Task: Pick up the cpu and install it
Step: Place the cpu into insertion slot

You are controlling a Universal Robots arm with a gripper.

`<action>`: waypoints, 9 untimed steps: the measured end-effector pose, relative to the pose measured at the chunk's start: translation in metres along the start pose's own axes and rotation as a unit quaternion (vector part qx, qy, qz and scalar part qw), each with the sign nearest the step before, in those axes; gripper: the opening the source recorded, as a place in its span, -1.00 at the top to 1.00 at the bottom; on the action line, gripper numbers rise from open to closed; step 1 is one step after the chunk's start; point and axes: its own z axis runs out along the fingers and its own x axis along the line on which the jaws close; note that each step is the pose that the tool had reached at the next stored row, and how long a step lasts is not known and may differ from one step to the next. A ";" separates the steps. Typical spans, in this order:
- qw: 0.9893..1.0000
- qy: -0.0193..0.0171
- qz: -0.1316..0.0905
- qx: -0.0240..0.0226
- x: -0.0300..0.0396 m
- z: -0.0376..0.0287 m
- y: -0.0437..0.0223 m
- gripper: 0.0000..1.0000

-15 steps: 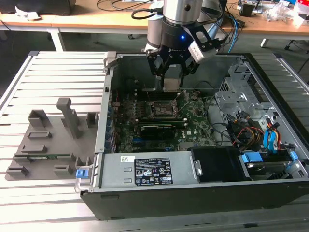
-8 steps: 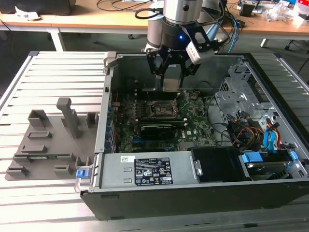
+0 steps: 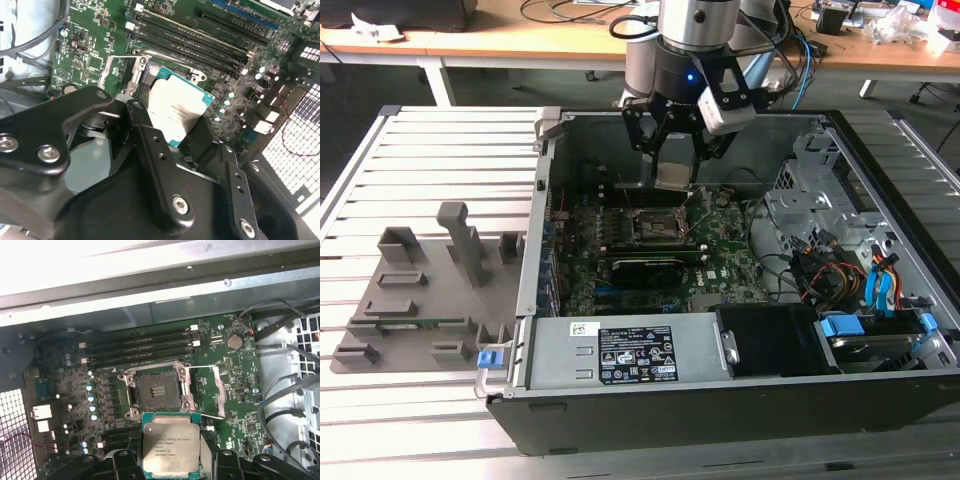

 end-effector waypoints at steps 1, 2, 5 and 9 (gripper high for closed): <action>1.000 0.000 0.004 0.000 0.0000 0.0000 0.0000 -0.09; 1.000 0.000 0.008 0.000 0.0000 0.0000 0.0000 -0.09; 1.000 0.001 0.027 0.000 0.0000 0.0002 0.0000 -0.09; 0.999 0.001 0.053 0.000 0.0000 0.0005 0.0000 -0.09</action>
